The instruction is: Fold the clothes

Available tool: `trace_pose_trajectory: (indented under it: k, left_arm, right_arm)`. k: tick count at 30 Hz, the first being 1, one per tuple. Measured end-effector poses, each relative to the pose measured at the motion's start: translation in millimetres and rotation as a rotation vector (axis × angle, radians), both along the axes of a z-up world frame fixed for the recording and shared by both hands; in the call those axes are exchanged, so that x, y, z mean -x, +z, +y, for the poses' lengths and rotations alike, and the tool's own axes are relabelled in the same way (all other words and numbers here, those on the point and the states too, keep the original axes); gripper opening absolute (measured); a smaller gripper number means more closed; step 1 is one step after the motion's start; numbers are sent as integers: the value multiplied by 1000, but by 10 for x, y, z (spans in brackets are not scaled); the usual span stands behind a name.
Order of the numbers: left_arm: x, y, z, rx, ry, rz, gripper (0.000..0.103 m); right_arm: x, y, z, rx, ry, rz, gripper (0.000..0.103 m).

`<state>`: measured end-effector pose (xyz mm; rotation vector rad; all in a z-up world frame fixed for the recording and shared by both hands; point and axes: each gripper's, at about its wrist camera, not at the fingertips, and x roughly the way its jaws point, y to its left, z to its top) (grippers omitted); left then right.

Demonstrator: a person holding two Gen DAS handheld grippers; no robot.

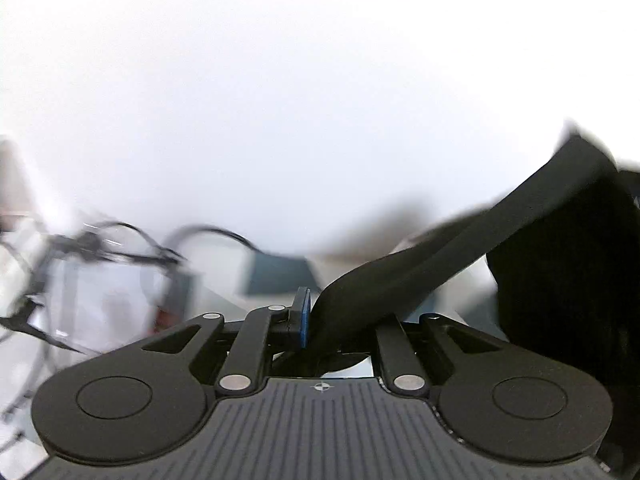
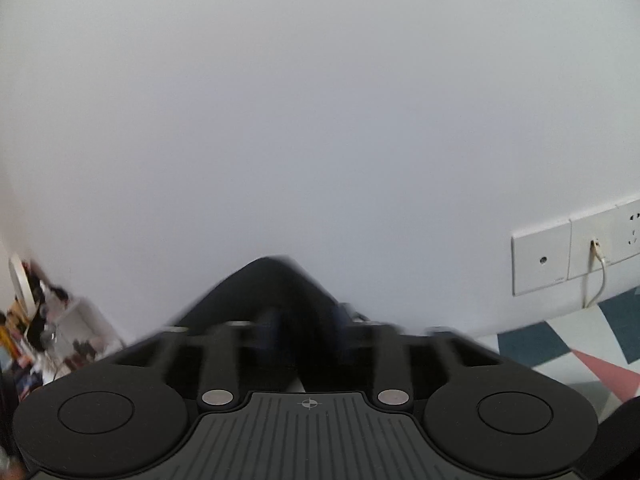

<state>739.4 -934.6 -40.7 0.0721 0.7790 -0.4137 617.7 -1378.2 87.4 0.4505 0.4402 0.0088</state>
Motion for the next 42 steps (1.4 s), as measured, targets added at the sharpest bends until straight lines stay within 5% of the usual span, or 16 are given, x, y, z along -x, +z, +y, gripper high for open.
trace_pose_trajectory:
  k: [3, 7, 9, 11, 14, 20, 26, 35, 42]
  left_arm:
    - [-3, -136, 118, -7, 26, 50, 9]
    - [-8, -317, 274, -15, 61, 116, 15]
    - [-10, -408, 353, -20, 78, 149, 36]
    - [-12, -499, 431, -24, 95, 183, 71]
    - [179, -542, 346, 8, 13, 206, 92]
    - [737, -527, -101, 128, -344, 330, 95]
    - [1030, -630, -285, 61, -520, 333, 97]
    - [1194, -651, -16, 76, -520, 321, 97]
    - [1422, -715, 20, 145, -496, 418, 100]
  right_arm:
    - [285, -84, -287, -34, -96, 4, 63]
    - [797, -429, -814, -205, -293, 84, 64]
    - [1038, -575, -1006, -252, -385, 139, 64]
    - [1244, -672, -1095, -249, -456, 179, 65]
    - [1531, -756, -1073, -234, -532, 200, 68]
    - [1924, -1072, -764, -255, -587, 257, 74]
    - [2372, -1395, -516, -291, -666, 335, 74]
    - [3221, -1668, -271, -296, -868, 373, 73]
    - [3436, -1624, -29, -155, -876, 398, 80]
